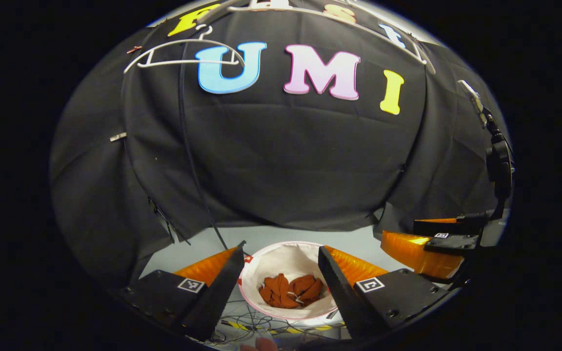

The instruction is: Grasp the clothes on the hanger with both hands and then place them into the laundry hamper below.

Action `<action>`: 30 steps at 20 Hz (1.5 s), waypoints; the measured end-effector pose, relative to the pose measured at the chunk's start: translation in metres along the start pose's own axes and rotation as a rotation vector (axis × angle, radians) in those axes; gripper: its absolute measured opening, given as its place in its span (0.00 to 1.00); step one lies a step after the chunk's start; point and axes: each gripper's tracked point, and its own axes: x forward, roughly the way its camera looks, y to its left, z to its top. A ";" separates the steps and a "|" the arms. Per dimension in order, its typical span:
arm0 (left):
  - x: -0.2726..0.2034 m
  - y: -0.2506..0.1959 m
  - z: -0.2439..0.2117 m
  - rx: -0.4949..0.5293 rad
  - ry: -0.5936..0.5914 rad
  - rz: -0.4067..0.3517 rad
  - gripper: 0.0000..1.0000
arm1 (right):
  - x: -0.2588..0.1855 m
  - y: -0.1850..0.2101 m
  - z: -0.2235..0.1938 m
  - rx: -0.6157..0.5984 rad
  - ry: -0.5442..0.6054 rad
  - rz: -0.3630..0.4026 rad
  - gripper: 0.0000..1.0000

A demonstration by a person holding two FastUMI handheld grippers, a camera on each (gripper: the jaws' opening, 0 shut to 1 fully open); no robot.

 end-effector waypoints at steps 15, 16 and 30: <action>-0.180 0.007 0.120 -0.017 -0.385 -0.073 0.96 | -0.170 0.061 0.103 0.002 -0.397 -0.063 0.99; -0.194 0.009 0.131 -0.012 -0.414 -0.070 0.96 | -0.184 0.063 0.111 -0.003 -0.427 -0.066 1.00; -0.322 0.014 0.206 -0.015 -0.645 -0.068 0.96 | -0.321 0.089 0.184 -0.107 -0.703 -0.102 1.00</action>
